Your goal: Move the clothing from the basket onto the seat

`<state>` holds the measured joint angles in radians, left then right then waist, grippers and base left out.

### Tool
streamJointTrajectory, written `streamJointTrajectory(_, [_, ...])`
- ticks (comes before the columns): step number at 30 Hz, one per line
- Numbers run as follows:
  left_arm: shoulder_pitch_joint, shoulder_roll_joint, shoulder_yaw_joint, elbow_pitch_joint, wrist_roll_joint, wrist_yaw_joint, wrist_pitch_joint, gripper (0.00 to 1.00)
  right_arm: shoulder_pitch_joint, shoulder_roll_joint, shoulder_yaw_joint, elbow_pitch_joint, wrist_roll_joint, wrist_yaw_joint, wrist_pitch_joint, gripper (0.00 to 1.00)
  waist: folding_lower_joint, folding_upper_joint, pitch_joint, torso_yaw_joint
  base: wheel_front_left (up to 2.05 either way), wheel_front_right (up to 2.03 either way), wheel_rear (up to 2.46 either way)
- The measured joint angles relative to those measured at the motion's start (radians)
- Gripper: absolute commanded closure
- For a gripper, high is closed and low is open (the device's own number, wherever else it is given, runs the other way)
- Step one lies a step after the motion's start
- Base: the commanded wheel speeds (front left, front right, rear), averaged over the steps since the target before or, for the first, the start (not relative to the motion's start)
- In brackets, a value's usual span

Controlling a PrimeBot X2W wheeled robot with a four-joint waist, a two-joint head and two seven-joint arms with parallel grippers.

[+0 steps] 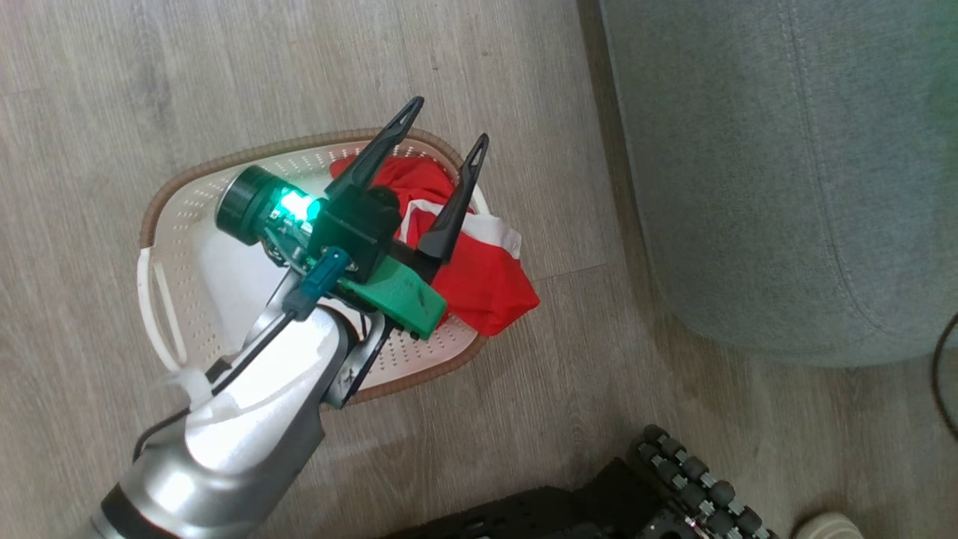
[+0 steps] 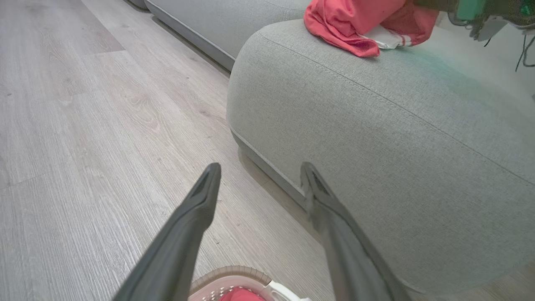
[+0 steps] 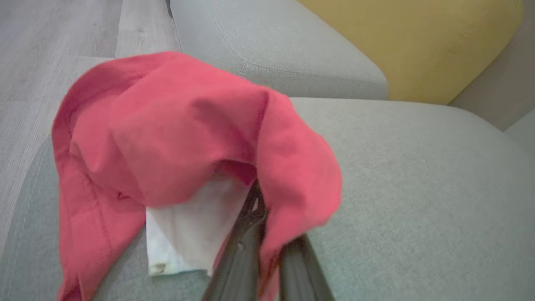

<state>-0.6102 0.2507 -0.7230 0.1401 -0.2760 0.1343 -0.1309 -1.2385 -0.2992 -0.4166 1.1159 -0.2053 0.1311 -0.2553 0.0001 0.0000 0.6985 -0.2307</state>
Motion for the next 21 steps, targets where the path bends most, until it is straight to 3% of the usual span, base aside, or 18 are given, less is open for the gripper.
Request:
streamJointTrajectory(1, [0.0,0.001,0.0,0.0,0.0,0.004,0.005,0.0,0.004,0.007,-0.014,0.01,-0.002,0.0,0.0,0.21,0.0,0.0,-0.001,-0.002,0.0,0.0,0.0])
streamJointTrajectory(2, [0.0,0.001,0.0,0.0,0.0,0.007,0.007,0.0,0.008,0.013,-0.025,0.021,-0.006,0.0,0.0,0.0,0.0,0.0,-0.003,-0.004,0.0,0.0,0.0])
streamJointTrajectory(10, [0.002,0.002,-0.002,0.008,-0.011,0.008,0.006,0.0,0.099,0.061,-0.018,-0.011,-0.015,0.0,0.0,0.0,0.0,0.0,-0.039,-0.015,0.0,0.0,0.0])
streamJointTrajectory(14, [0.012,0.002,0.003,0.018,-0.03,0.011,-0.013,0.0,0.181,0.09,0.048,-0.084,0.044,0.0,0.0,0.0,0.0,0.0,-0.074,-0.018,0.0,0.0,0.0])
streamJointTrajectory(21, [0.059,-0.004,0.018,0.05,-0.064,0.02,-0.053,0.0,0.307,0.082,0.183,-0.239,0.144,0.0,0.0,0.0,-0.0001,0.0001,-0.164,-0.018,0.0,0.0,0.0])
